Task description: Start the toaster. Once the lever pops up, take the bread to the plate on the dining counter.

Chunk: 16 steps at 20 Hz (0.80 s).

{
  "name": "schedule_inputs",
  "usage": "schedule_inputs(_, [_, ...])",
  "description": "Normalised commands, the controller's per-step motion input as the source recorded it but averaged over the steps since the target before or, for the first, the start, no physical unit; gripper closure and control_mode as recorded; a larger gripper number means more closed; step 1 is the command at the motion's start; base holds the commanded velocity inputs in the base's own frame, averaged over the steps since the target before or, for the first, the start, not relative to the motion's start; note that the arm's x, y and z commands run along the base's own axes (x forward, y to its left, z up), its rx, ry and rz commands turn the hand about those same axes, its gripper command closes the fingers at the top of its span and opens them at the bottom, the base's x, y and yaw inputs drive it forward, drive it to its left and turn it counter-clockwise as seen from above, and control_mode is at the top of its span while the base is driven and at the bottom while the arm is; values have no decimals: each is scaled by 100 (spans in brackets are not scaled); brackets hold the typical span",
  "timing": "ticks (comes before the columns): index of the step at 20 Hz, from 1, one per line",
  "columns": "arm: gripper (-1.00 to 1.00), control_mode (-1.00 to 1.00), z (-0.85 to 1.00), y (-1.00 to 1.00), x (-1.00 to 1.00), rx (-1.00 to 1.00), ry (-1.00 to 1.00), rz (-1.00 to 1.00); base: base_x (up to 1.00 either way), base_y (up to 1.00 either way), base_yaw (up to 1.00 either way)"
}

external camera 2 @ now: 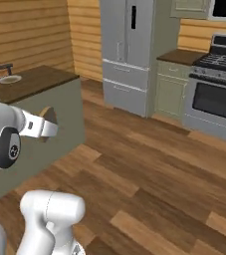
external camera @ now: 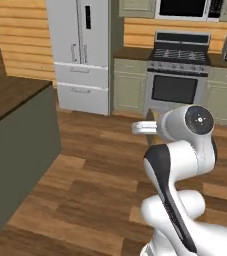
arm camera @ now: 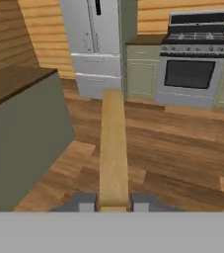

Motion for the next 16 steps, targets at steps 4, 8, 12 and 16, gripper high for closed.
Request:
schedule_inputs(4, [100,100,0,0,0,0,0,0,24,75,77])
schedule_inputs(8, [100,100,0,0,0,0,0,0,18,66,81])
schedule_inputs(12, [100,100,0,0,0,0,0,0,98,-11,55])
schedule_inputs(16, [100,100,0,0,0,0,0,0,100,-63,29])
